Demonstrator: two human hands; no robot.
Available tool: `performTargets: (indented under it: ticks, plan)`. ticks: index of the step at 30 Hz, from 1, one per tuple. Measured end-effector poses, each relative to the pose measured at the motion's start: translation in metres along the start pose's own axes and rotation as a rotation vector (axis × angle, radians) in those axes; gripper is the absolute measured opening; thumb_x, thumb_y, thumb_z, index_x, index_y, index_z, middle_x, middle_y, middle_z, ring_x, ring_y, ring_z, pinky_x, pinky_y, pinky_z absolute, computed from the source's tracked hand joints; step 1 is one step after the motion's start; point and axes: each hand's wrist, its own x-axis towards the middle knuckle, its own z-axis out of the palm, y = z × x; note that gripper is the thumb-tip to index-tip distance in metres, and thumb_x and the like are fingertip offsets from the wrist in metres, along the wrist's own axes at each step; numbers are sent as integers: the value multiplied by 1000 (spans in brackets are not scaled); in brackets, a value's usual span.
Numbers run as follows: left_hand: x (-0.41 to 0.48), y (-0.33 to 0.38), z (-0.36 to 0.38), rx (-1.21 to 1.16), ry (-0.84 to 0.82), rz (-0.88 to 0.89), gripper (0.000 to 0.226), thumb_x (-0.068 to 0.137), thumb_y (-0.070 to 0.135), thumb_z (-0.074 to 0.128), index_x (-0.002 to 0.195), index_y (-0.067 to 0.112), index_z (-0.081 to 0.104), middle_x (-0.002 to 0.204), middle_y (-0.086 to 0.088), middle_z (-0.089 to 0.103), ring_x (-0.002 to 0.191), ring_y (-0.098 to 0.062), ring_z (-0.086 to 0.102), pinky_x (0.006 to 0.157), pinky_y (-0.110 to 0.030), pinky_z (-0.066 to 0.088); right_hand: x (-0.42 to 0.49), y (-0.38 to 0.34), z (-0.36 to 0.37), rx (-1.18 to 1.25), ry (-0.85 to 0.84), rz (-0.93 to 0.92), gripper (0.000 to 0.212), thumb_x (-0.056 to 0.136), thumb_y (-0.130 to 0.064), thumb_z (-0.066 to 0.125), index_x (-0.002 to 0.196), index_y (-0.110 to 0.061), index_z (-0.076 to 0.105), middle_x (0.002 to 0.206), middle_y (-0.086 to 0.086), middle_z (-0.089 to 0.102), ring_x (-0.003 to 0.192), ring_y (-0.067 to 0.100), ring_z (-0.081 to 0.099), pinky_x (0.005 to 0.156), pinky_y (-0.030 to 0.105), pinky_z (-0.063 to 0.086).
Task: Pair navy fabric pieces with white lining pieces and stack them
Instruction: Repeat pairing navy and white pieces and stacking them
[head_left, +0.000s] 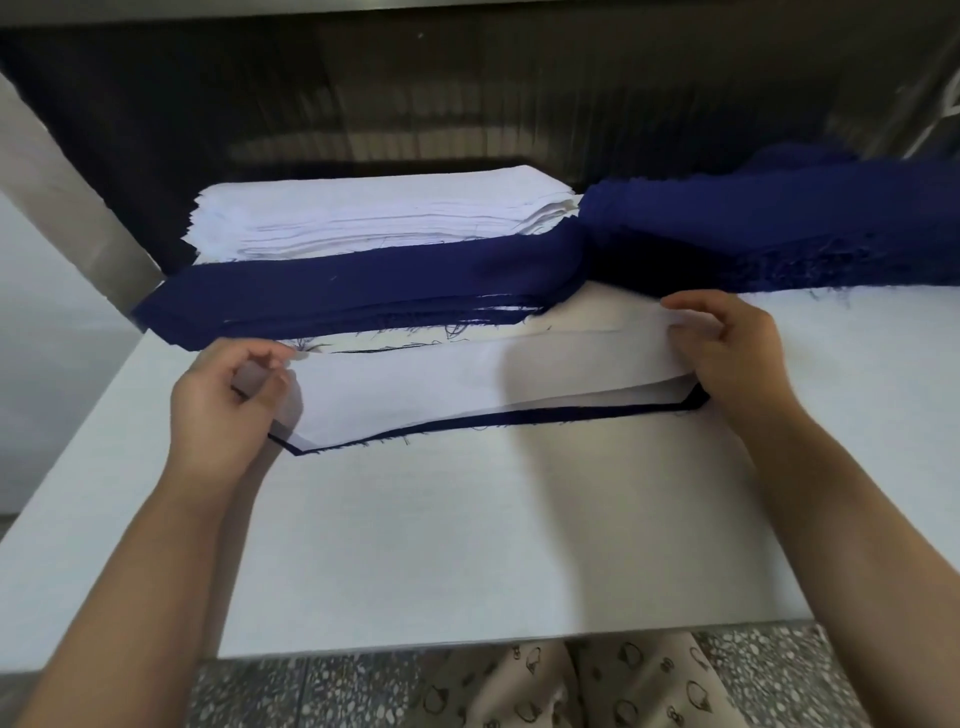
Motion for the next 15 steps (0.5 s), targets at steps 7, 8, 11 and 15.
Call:
performTargets:
  ticks: [7,8,11,15]
  plan:
    - [1,-1,-2,62,4,35,20,88,-8,57,93,8,69,92,10,57,89,17,49,81,1,32,0,2,-1,-121,-65,-56,39,80,6,55,90,-31,63,99,-11,59,88,8,52,64,3,36]
    - [2,-2,-2,74,-3,27,20,88,-7,57,94,8,69,94,5,58,88,16,49,82,0,32,0,3,-1,-142,-75,-65,40,79,7,54,90,-30,64,101,-9,59,93,10,52,68,8,36]
    - [2,-3,-2,120,-20,31,20,87,-6,59,93,11,69,99,-1,58,88,17,48,82,0,32,0,3,0,-194,-95,-81,39,77,9,55,90,-26,65,102,-6,56,94,14,51,72,16,36]
    - [2,-5,-2,124,-16,30,19,88,-4,60,91,11,69,94,2,58,87,15,49,81,1,32,0,1,-1,-212,-104,-89,36,76,11,55,88,-22,67,94,-4,58,82,12,53,62,-1,36]
